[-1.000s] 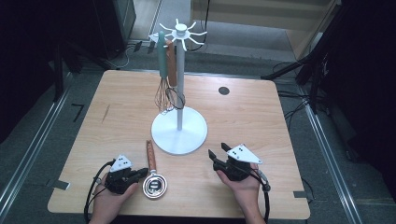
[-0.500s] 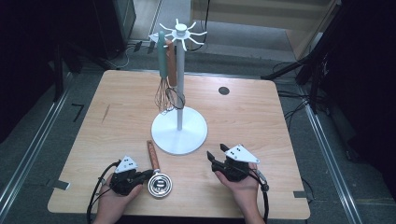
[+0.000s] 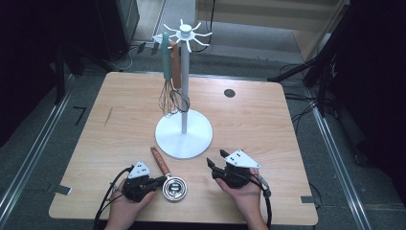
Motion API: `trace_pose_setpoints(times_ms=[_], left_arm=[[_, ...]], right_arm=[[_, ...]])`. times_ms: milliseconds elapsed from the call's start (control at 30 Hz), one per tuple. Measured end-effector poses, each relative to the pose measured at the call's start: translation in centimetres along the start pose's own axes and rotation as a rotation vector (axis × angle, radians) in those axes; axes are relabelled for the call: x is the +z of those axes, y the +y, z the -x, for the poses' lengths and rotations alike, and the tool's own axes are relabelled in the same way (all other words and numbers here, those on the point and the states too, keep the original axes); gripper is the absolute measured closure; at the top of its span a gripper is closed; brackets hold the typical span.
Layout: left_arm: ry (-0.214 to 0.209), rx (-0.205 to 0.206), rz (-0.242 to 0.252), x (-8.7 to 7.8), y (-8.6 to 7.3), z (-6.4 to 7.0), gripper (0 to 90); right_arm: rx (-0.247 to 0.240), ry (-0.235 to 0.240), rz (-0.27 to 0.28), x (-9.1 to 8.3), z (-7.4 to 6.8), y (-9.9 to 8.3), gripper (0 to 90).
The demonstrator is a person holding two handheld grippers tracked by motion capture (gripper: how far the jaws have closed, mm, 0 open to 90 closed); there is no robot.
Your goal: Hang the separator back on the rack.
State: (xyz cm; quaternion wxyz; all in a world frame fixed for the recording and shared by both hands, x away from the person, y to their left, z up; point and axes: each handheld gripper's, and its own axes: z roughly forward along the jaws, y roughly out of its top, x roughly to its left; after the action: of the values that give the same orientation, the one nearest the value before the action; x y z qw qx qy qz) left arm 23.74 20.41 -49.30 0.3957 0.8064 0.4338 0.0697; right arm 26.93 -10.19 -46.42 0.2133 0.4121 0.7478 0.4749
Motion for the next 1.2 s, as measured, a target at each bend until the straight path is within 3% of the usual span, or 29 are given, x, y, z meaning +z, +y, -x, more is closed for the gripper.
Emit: trace_pose_setpoints(times_ms=[333, 533, 633, 733, 767, 800, 833, 867, 933, 967, 1033, 1133, 1200], left_arm=[[-0.028, 0.033, -0.006, 1.4, 0.5, 2.2, 90.0], [-0.035, 0.04, 0.008, 0.5, 0.5, 1.8, 89.7], [-0.003, 0.036, 0.046, -1.3, 0.6, 0.3, 88.6], [0.034, -0.01, 0.101, -3.3, 0.4, -2.1, 87.4], [0.034, -0.01, 0.101, -3.3, 0.4, -2.1, 86.9], [0.044, -0.028, 0.116, -3.8, 0.3, -2.9, 85.9], [0.056, -0.044, 0.13, -4.3, 0.2, -3.7, 85.9], [0.093, -0.062, 0.155, -5.1, 0.1, -5.0, 82.3], [0.116, -0.067, 0.172, -5.4, 0.1, -5.6, 72.8], [0.148, -0.084, 0.212, -6.0, -0.1, -6.6, 67.6], [0.175, -0.107, 0.245, -6.4, -0.2, -7.4, 56.9], [0.213, -0.142, 0.272, -7.0, -0.3, -8.6, 47.7], [0.232, -0.162, 0.278, -7.3, -0.5, -9.3, 46.3]], right_arm=[[-0.009, 0.047, -0.032, 0.3, -1.8, 0.4, 48.7], [-0.016, 0.118, -0.075, 1.1, -3.3, 1.0, 57.5], [-0.032, 0.153, -0.105, 1.6, -4.4, 1.4, 61.2], [0.001, 0.222, -0.15, 2.2, -5.3, 1.6, 64.0], [0.001, 0.222, -0.15, 2.2, -5.3, 1.6, 64.0], [0.027, 0.256, -0.177, 2.8, -5.8, 1.5, 65.7], [0.027, 0.256, -0.177, 2.8, -5.8, 1.5, 65.7], [0.027, 0.257, -0.205, 3.4, -6.2, 1.4, 67.5], [0.031, 0.255, -0.224, 3.9, -6.6, 1.2, 67.8], [0.036, 0.262, -0.23, 4.1, -6.8, 1.1, 68.7], [0.041, 0.267, -0.244, 4.6, -7.0, 1.1, 69.6], [0.038, 0.26, -0.263, 5.2, -7.6, 1.0, 68.3], [0.029, 0.26, -0.278, 5.6, -8.0, 0.9, 67.3]])
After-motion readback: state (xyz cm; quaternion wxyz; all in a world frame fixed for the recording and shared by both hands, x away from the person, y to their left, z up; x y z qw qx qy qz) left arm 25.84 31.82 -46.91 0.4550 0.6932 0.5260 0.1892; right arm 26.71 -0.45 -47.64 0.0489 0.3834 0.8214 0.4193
